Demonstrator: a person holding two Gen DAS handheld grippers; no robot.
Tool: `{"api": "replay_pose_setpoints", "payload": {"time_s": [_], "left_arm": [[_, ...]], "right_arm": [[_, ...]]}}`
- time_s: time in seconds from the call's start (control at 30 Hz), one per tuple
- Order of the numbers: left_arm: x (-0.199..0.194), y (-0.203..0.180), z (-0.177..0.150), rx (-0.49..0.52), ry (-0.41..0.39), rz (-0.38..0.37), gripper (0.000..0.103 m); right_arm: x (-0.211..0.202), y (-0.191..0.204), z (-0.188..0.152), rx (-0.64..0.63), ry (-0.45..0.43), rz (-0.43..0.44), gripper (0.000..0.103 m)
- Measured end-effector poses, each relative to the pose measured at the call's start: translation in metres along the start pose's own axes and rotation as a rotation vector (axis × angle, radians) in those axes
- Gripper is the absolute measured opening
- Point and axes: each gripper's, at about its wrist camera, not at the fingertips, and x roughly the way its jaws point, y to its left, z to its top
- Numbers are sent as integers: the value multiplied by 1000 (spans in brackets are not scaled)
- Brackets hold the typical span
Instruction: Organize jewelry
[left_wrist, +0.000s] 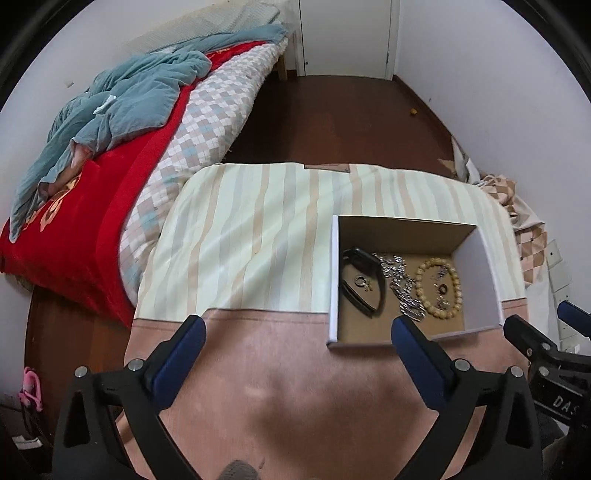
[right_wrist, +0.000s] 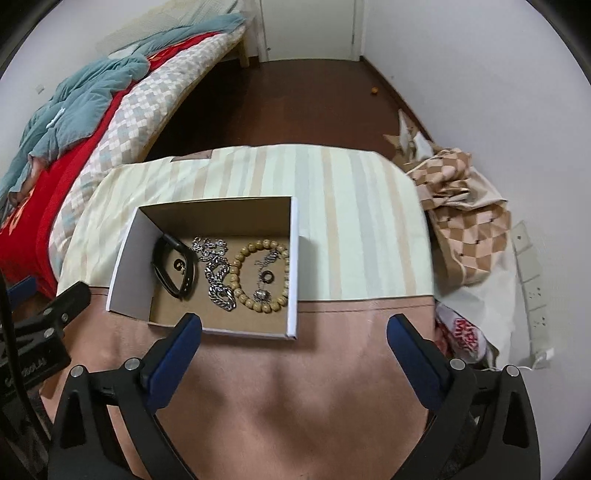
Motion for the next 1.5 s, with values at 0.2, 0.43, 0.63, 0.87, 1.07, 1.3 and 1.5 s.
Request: {"api": "replay_pose_setpoints", "payload": {"time_s": [0.2, 0.43, 0.63, 0.87, 1.07, 1.3, 1.5], "left_arm": [[-41, 2, -13, -1, -42, -30, 103], [-114, 9, -26, -9, -135, -61, 103], [-169, 18, -37, -21, -197, -62, 103], [-209, 24, -50, -39, -224, -69, 103], [-236, 28, -54, -46, -244, -65, 103], [-241, 28, -55, -35, -235, -74, 103], [-226, 24, -45, -40, -199, -63, 103]], "right_arm": [[-47, -6, -15, 23, -56, -33, 102], [-126, -4, -36, 28, -161, -52, 102], [-194, 0, -54, 16, -253, -52, 102], [-259, 1, -69, 6, -341, -59, 102], [-297, 3, -79, -3, -376, -51, 103], [-314, 3, -83, -9, -381, -42, 103], [-299, 0, -72, -6, -342, -50, 103]]}}
